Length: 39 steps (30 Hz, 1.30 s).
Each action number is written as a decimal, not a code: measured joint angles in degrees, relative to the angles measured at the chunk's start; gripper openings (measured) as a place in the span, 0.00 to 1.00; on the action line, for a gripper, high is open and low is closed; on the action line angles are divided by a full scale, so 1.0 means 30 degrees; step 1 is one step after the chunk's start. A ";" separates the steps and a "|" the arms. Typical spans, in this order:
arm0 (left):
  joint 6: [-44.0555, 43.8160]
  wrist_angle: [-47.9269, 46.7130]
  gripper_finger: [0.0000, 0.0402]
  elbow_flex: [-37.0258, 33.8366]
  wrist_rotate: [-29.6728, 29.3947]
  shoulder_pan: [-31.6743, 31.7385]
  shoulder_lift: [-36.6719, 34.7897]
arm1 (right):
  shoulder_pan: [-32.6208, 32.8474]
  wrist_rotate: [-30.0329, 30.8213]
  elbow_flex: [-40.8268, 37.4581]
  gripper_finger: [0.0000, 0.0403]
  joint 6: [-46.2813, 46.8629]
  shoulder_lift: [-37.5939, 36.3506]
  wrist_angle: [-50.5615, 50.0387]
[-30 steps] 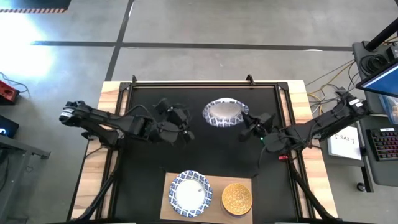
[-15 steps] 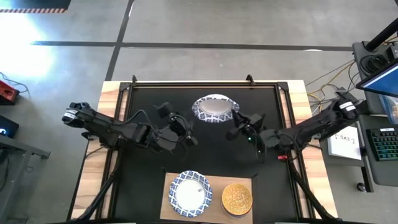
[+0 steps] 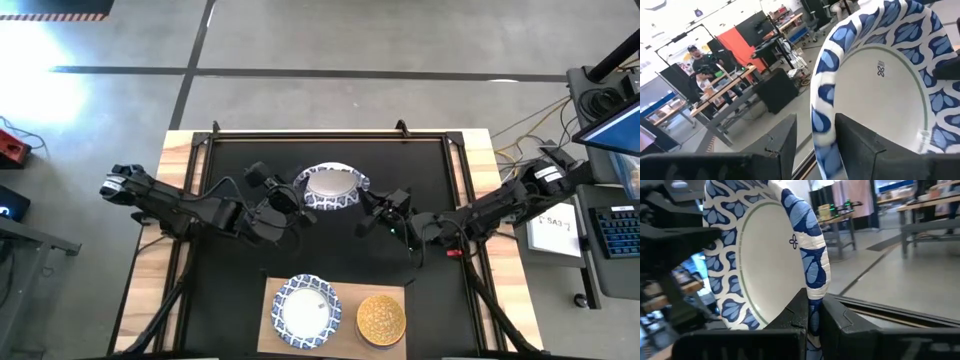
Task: Place and stack bowls onto a shelf
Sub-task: Stack the large white bowl on top of the large white bowl on the shelf
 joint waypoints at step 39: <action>-0.3540 -0.4224 0.00 -0.0020 0.3162 -0.1069 -0.0117 | -0.0005 -0.4305 0.0029 0.39 0.0045 -0.0541 -0.1445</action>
